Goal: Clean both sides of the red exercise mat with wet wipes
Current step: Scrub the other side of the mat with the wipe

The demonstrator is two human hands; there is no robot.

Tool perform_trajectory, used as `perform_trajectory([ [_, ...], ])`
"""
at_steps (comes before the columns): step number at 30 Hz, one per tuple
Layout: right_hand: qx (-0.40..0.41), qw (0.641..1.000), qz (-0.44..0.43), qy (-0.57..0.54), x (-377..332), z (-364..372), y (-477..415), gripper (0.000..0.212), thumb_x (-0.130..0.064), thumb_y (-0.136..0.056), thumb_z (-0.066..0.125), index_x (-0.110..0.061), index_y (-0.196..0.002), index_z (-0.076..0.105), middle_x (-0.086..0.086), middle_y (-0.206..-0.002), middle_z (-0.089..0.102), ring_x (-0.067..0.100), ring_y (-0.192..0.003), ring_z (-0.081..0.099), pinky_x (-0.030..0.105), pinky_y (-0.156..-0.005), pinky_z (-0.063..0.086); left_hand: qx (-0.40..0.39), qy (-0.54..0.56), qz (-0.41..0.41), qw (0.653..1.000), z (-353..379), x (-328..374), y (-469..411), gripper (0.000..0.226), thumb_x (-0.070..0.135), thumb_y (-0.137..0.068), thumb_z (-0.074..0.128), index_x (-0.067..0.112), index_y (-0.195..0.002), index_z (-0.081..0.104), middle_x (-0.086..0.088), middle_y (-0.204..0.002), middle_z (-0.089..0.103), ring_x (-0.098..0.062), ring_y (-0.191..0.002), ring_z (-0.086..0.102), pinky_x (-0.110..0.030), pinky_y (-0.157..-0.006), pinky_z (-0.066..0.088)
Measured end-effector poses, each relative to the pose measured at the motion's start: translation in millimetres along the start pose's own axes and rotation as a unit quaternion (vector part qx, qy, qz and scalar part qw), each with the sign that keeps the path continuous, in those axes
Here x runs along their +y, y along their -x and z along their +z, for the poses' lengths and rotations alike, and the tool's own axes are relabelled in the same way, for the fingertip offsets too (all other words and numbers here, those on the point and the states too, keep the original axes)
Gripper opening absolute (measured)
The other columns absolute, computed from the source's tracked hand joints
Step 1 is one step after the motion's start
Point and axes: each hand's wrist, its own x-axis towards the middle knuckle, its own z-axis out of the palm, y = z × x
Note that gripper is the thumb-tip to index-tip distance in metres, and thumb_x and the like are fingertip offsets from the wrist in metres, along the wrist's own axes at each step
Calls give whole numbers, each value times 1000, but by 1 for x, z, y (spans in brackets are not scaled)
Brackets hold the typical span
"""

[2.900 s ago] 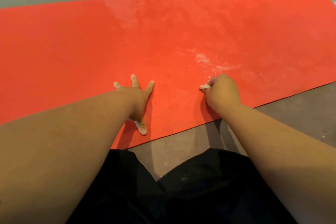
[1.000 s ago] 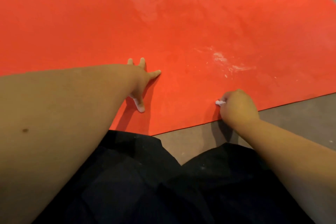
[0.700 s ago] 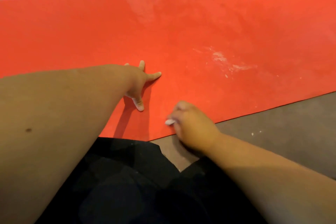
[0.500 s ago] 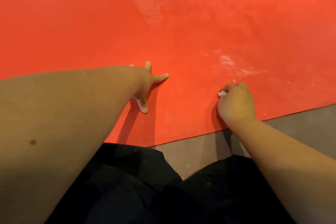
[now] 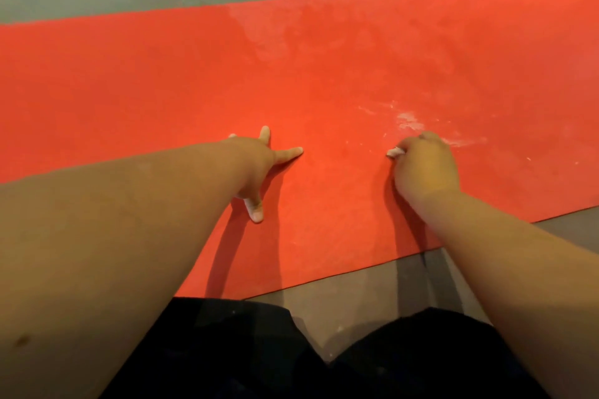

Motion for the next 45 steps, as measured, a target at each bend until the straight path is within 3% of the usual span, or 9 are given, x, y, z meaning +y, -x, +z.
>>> perform_trajectory([
  [3,9,998,14,-54,-36,15,11,20,-7,-87,52,-6,-96,70,17,-102,62,34,-101,55,34,-86,38,14,0,11,1000,-3,1,-1,144,43,-51,91,57,-138,-23,-11,-157,-23,-48,-141,17,-55,-111,29],
  [9,-33,962,-228,-145,-74,31,29,6,-10,-82,64,-12,-83,71,11,-81,63,33,-85,58,31,-76,35,74,-9,50,996,5,-11,-1,136,49,-56,87,38,-151,-10,-3,-161,-7,-26,-143,28,-35,-109,33],
  [13,35,996,-28,-83,-13,19,-31,15,-10,-87,59,-9,-92,72,18,-96,63,35,-96,56,33,-81,35,105,-14,37,994,2,-59,-6,125,45,-63,85,33,-153,-2,-12,-157,21,-27,-138,34,-30,-108,34],
  [17,19,997,34,-62,-46,26,-31,23,-9,-89,50,-5,-99,70,19,-105,63,34,-102,56,34,-88,37,45,13,-56,997,12,-89,-14,136,58,-57,83,36,-150,-14,-25,-157,-2,-37,-137,33,-36,-107,34],
  [24,-123,910,-362,-160,-126,44,35,20,-7,-80,56,-13,-90,73,9,-87,62,29,-87,58,33,-81,42,50,51,-35,997,14,-93,-24,138,57,-56,84,38,-148,-17,-28,-155,-12,-37,-138,34,-33,-105,36],
  [30,-1,997,-2,-81,-38,23,-49,23,-2,-84,53,-8,-93,73,18,-99,65,34,-98,55,30,-80,33,66,61,-26,996,15,-96,-27,137,57,-56,84,38,-149,-14,-30,-155,-12,-38,-134,38,-32,-101,39],
  [34,-60,987,-105,-105,-109,32,-7,23,-2,-83,52,-6,-94,73,16,-96,63,32,-99,55,32,-85,36,64,55,-26,996,13,-96,-27,136,58,-57,83,38,-149,-15,-29,-155,-12,-37,-134,39,-33,-102,39],
  [39,-214,887,-375,-163,-165,36,56,19,-8,-85,57,-12,-93,74,9,-93,62,27,-92,58,35,-83,44,69,51,-25,996,13,-94,-27,136,58,-58,82,36,-149,-15,-31,-154,-11,-38,-132,41,-32,-101,40],
  [45,-53,986,-99,-121,-105,33,9,15,-8,-83,61,-12,-90,74,10,-89,60,29,-91,58,28,-78,36,70,61,-16,996,12,-96,-27,135,56,-59,83,36,-150,-14,-33,-152,-14,-39,-128,45,-35,-102,42],
])
